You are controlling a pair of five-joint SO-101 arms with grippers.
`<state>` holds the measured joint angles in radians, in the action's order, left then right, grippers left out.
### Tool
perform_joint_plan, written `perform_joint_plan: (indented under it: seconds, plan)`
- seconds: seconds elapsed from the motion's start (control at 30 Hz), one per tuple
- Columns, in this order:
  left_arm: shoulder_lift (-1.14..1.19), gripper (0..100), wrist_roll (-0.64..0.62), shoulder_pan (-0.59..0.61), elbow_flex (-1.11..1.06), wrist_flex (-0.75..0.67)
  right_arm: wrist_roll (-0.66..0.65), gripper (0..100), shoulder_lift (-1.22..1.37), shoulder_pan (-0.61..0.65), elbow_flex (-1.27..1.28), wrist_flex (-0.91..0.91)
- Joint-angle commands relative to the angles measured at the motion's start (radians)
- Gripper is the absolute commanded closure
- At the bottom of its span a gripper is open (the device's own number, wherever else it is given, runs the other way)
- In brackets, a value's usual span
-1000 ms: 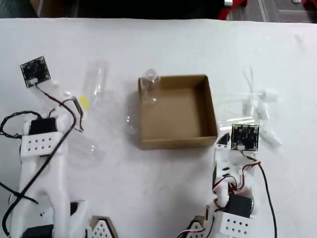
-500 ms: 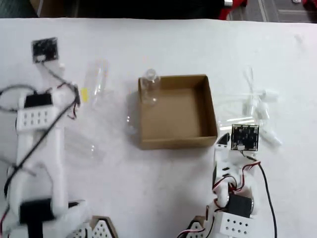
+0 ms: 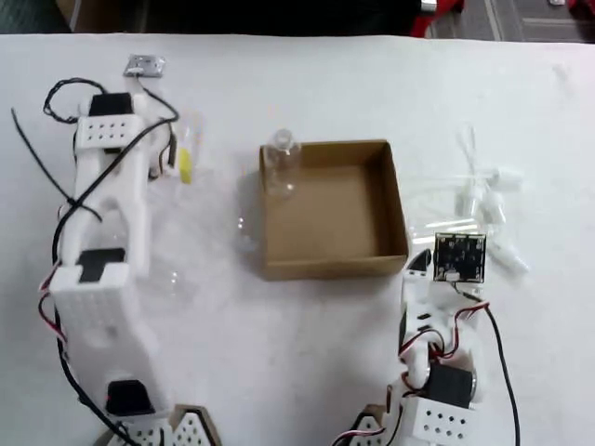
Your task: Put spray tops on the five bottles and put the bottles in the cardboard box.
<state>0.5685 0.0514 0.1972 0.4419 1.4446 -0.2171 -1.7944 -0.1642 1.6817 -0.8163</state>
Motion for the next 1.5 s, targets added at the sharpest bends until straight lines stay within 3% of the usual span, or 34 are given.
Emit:
perform_joint_plan:
  seconds: [0.0, 0.47, 0.53, 0.7, 0.83, 1.03, 1.13, 1.3, 1.47]
  plan:
    - [0.044, 79, 0.008, -0.016, 0.109, 0.009, -0.011, 98.3, -0.005, 0.012, 0.009, -0.005]
    - [0.292, 79, 0.003, -0.019, 0.319, 0.017, -0.011, 98.3, -0.005, 0.012, 0.009, -0.005]
    - [0.3, 83, 0.005, -0.019, 0.319, 0.018, -0.011, 98.3, -0.005, 0.012, 0.009, -0.005]
    - [0.298, 98, 0.008, -0.036, 0.321, 0.08, -0.011, 98.3, -0.005, 0.012, 0.009, -0.004]
    - [0.297, 97, 0.002, -0.039, 0.344, 0.12, -0.011, 98.3, -0.005, 0.012, 0.009, -0.002]
    - [0.297, 97, 0.006, -0.036, 0.62, 0.344, -0.011, 98.3, -0.005, 0.012, 0.009, -0.005]
    - [0.289, 97, 0.006, -0.025, 0.715, 0.348, -0.011, 98.3, -0.005, 0.012, 0.009, -0.005]
    - [0.127, 97, 0.012, -0.012, 0.585, 0.348, -0.011, 98.3, -0.005, 0.012, 0.009, -0.005]
    - [-0.191, 97, 0.232, -0.048, 0.293, 0.347, -0.011, 98.3, -0.005, 0.012, 0.009, -0.005]
